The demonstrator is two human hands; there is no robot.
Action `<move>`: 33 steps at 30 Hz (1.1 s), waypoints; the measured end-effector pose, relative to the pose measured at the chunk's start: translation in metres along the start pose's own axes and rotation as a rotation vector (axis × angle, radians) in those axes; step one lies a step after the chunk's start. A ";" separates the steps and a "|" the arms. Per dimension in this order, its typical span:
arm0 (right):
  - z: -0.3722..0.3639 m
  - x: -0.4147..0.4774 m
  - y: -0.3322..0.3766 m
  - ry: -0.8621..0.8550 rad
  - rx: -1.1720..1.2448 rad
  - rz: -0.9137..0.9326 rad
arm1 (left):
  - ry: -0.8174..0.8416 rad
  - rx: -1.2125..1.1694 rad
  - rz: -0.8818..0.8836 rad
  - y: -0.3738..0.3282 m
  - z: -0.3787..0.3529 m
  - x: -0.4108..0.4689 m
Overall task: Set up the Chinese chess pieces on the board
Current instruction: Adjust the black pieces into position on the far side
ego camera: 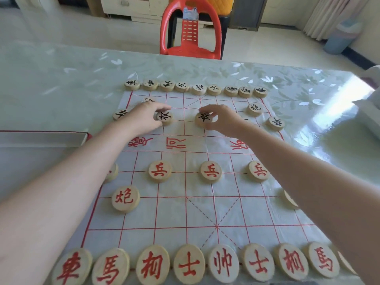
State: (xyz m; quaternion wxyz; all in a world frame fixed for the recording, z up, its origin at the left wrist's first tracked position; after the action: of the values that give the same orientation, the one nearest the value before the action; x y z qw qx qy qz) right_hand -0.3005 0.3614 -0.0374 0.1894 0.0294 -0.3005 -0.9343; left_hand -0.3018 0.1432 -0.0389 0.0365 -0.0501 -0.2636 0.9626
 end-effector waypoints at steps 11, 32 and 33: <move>-0.007 0.001 0.005 -0.072 -0.123 -0.094 | -0.203 0.052 0.086 0.002 -0.013 0.002; -0.010 0.001 0.000 -0.111 -0.103 -0.129 | -0.063 -0.024 0.083 0.005 -0.009 0.001; -0.010 0.000 0.000 -0.111 -0.104 -0.128 | -0.060 -0.025 0.082 0.006 -0.009 0.001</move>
State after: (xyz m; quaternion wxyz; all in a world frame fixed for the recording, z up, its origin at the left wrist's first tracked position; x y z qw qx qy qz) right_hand -0.2990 0.3555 -0.0457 0.1138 -0.0131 -0.2589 -0.9591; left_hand -0.3020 0.1432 -0.0498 -0.0115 -0.0322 -0.2742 0.9611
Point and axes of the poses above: each hand's wrist, its own x-axis towards the middle knuckle, its own z-axis out of the back of the hand, y = z × x, the point moved 1 cm from there along x, towards the middle knuckle, and after that the axes turned 11 degrees about z, right-handed, at the moved point
